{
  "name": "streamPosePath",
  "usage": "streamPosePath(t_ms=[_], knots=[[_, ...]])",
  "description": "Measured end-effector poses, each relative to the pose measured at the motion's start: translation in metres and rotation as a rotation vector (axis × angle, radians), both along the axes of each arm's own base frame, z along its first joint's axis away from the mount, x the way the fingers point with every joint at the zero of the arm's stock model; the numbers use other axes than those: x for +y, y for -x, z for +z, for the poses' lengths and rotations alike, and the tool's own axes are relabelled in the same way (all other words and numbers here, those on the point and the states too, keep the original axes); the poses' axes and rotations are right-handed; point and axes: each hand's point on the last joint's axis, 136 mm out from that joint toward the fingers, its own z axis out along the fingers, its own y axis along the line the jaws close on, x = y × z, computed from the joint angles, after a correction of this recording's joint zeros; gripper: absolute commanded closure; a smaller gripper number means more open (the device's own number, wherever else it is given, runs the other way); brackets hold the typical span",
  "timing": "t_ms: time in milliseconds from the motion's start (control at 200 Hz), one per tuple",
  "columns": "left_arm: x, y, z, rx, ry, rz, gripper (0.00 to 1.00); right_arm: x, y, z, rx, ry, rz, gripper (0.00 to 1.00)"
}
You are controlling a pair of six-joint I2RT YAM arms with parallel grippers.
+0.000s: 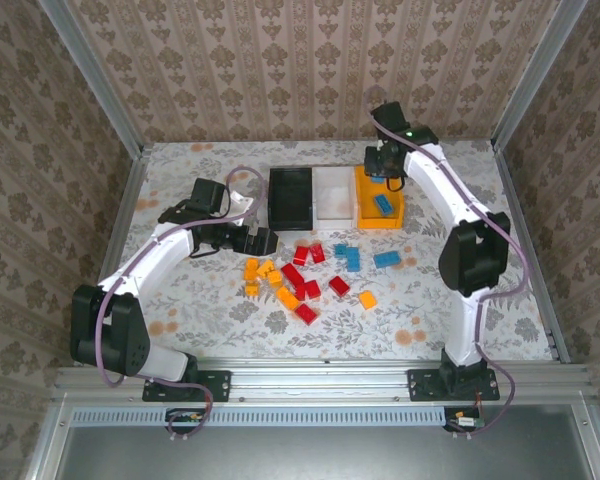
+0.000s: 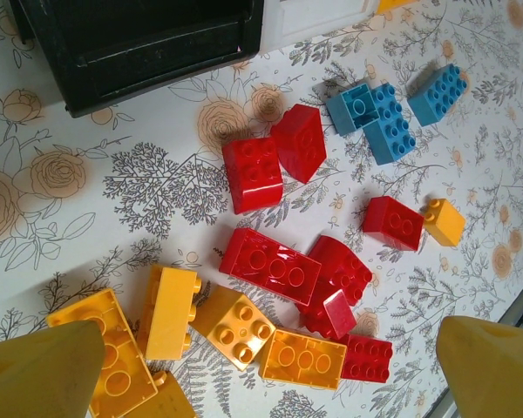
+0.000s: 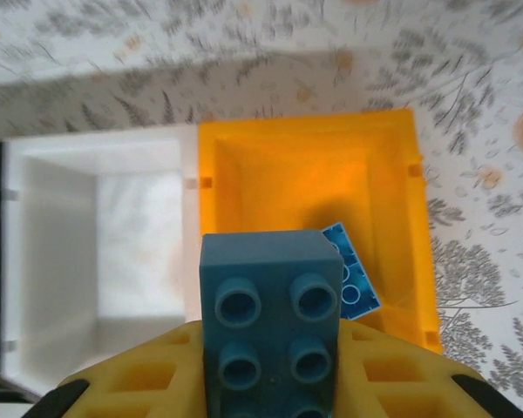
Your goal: Sort the legos into containers by color
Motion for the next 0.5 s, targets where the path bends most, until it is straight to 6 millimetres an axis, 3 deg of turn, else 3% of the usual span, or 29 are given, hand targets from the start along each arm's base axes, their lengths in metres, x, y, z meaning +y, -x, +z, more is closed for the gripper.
streamPosePath(t_ms=[140, 275, 500], knots=[[0.001, -0.001, -0.001, -0.002, -0.006, 0.003, 0.0, 0.004, 0.003, -0.054, 0.137, 0.0, 0.014, 0.68], [0.002, -0.001, -0.001, -0.003, -0.013, 0.007, 0.0, 0.006, 0.007, -0.088, 0.218, 0.0, 0.019, 0.65], [0.004, -0.001, -0.004, 0.003, -0.025, 0.012, 0.0, 0.001, 0.003, -0.096, 0.235, -0.014, 0.007, 0.47]])
